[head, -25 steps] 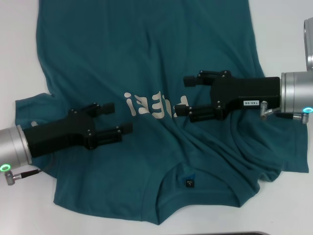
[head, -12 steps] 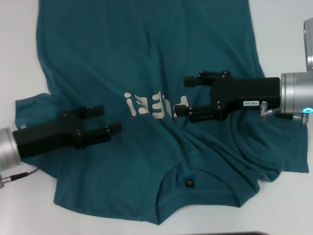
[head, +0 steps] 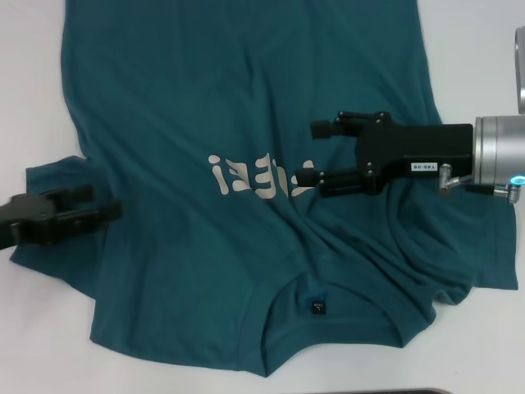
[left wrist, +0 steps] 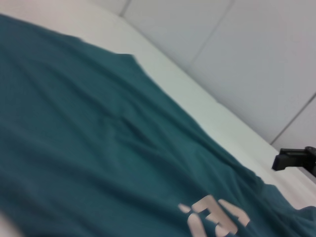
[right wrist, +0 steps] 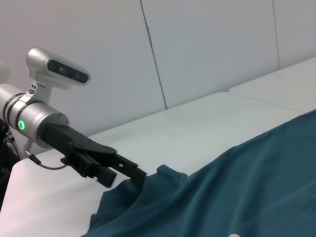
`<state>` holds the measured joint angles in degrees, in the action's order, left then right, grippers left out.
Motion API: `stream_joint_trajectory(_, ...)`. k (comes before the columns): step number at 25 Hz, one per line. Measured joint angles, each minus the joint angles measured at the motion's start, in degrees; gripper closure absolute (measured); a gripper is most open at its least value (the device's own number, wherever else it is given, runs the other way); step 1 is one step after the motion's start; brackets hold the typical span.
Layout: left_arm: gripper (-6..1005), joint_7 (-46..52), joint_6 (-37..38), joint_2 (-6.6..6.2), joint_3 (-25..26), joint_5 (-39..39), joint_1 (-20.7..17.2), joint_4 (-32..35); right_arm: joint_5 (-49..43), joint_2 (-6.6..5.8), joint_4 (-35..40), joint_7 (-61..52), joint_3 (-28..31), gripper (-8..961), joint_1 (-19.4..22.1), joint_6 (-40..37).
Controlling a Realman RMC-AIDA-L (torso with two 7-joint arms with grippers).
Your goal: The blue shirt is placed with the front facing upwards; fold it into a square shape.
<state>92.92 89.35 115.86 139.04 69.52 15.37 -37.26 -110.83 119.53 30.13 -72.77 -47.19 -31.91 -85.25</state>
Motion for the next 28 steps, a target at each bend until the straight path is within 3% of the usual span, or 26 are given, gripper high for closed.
stream_joint_trajectory(4, 111, 3.27, 2.44, -2.86, 0.18, -0.34, -1.00, -0.04, 0.00, 0.00, 0.01, 0.00, 0.57, 28, 0.04, 0.00)
stream_joint_trajectory(7, 111, 4.64, 4.30, -3.76, 1.83, -2.50, -1.23, -0.09, 0.00, 0.00, 0.01, 0.00, 0.90, 28, 0.10, 0.00)
stream_joint_trajectory(17, 112, 4.97, 3.79, -4.00, 7.96, -8.77, -1.12, -0.10, 0.00, -0.08, -0.01, 0.00, 1.21, 28, 0.98, -0.28)
stream_joint_trajectory(28, 121, 4.32, -1.99, -3.70, 7.95, -10.15, 0.43, -0.09, 0.04, -0.18, 0.06, 0.00, 1.66, 29, 2.03, -0.64)
